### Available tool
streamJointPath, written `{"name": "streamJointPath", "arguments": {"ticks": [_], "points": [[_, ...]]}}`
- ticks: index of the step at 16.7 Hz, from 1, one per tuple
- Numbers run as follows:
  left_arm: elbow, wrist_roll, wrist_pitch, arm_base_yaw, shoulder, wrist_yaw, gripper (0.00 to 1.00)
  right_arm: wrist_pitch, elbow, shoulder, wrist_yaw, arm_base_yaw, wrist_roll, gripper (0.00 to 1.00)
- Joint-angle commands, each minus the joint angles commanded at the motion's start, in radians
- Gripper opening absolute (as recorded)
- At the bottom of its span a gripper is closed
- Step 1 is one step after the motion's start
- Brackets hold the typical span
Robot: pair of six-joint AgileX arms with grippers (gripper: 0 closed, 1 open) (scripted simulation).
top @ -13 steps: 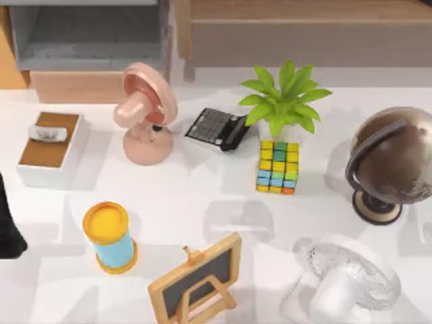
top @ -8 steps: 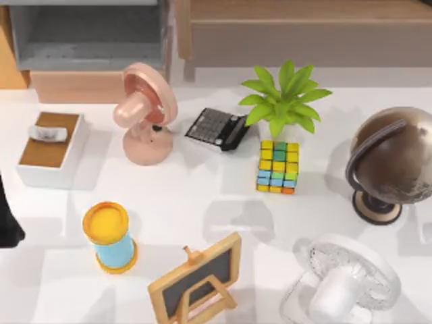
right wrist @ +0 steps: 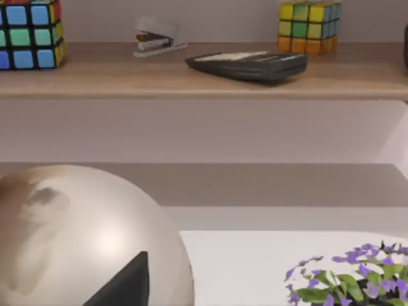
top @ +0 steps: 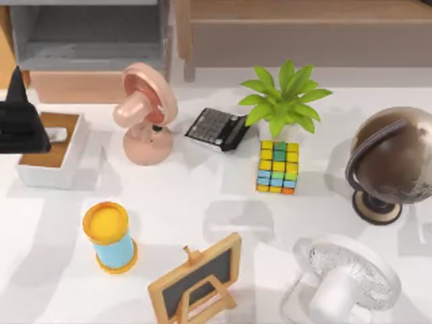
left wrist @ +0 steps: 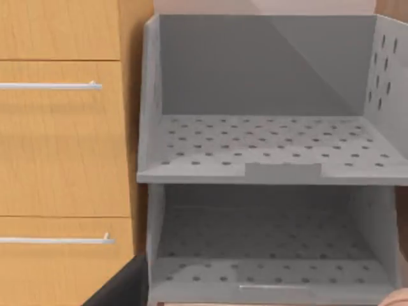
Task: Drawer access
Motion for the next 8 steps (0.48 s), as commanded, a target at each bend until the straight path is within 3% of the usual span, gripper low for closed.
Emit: {"name": "streamJointPath", "arguments": {"ticks": [4,8], "points": [[0.143,0.004,0.078,-0.118,0.23,-0.117,1.0,0.0,0.0,0.0,0.0,0.0,0.0,1.0],[0.195,0.006,0.107,-0.162,0.303,-0.161,1.0,0.0,0.0,0.0,0.0,0.0,0.0,1.0]]}}
